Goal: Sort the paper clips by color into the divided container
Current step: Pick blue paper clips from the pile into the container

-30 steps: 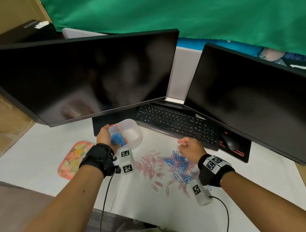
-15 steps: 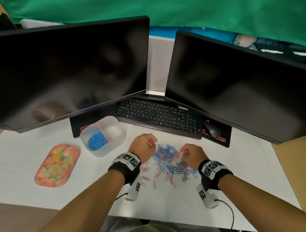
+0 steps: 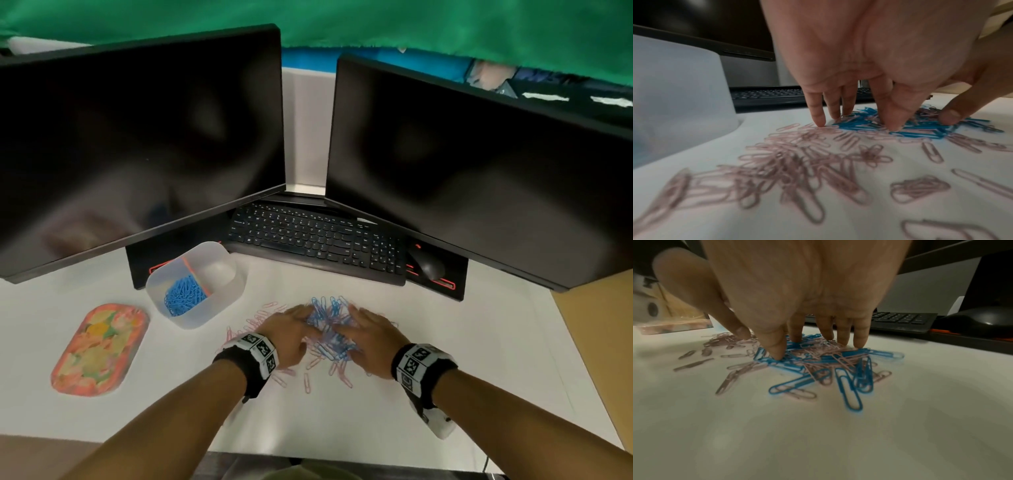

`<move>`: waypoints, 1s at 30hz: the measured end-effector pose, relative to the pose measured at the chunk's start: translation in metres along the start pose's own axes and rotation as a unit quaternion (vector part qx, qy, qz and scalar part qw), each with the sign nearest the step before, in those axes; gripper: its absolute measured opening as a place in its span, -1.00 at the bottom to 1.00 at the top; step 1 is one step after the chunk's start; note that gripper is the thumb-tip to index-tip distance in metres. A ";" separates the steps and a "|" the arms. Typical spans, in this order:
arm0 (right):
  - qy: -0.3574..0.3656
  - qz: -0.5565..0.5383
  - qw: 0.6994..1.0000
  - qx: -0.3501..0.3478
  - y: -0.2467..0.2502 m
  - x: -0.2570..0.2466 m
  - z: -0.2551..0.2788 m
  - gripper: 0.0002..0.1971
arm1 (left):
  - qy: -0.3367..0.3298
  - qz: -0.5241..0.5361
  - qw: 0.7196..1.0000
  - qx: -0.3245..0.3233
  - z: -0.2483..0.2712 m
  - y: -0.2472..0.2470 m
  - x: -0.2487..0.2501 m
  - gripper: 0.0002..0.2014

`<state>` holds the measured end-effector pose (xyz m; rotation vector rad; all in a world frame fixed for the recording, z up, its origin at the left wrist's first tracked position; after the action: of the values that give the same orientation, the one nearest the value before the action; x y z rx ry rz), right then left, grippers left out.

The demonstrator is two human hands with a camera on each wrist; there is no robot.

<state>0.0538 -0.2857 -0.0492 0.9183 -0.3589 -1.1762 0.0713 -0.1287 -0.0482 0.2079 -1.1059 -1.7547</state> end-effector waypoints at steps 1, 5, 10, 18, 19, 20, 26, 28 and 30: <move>-0.003 0.002 1.000 -0.004 -0.001 0.004 0.000 -0.44 | -0.001 0.001 1.000 -0.003 0.002 -0.001 -0.004 -0.54; -0.015 -0.046 0.999 -0.001 0.004 0.018 0.002 -0.52 | 0.005 0.038 0.999 0.013 0.008 0.001 -0.016 -0.63; -0.050 -0.153 0.983 0.088 0.034 0.027 -0.008 -0.74 | 0.068 0.072 0.989 0.107 0.002 0.025 -0.024 -0.70; -0.212 -0.260 0.939 0.069 0.048 0.028 -0.047 -0.71 | 0.089 0.069 0.990 0.087 -0.028 0.052 -0.007 -0.62; -0.220 -0.252 0.940 0.064 0.048 0.026 -0.050 -0.69 | 0.080 0.048 0.993 0.077 -0.032 0.052 -0.002 -0.60; -0.223 -0.250 0.940 0.065 0.048 0.025 -0.053 -0.69 | 0.073 0.023 0.995 0.065 -0.036 0.052 0.003 -0.60; -0.215 -0.304 0.926 0.061 0.044 0.032 -0.063 -0.89 | 0.079 -0.041 0.996 0.031 -0.044 0.046 0.004 -0.68; -0.202 -0.337 0.917 0.063 0.042 0.036 -0.063 -0.90 | 0.078 -0.033 0.996 0.039 -0.045 0.047 0.000 -0.69; -0.187 -0.369 0.908 0.065 0.041 0.040 -0.062 -0.89 | 0.080 -0.004 0.996 0.040 -0.044 0.046 -0.005 -0.70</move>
<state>0.1366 -0.2917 -0.0634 0.9727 -0.4137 -2.0646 0.1293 -0.1534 -0.0398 0.3970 -1.0603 -1.6708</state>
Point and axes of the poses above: each hand's wrist, its own z-axis away from the middle knuckle, its own y-axis out of the back of the hand, x = y × z, the point moved 7 cm from there along -z, towards the middle knuckle, and after that the axes turned 11 degrees about -x, right-handed, at the moved point
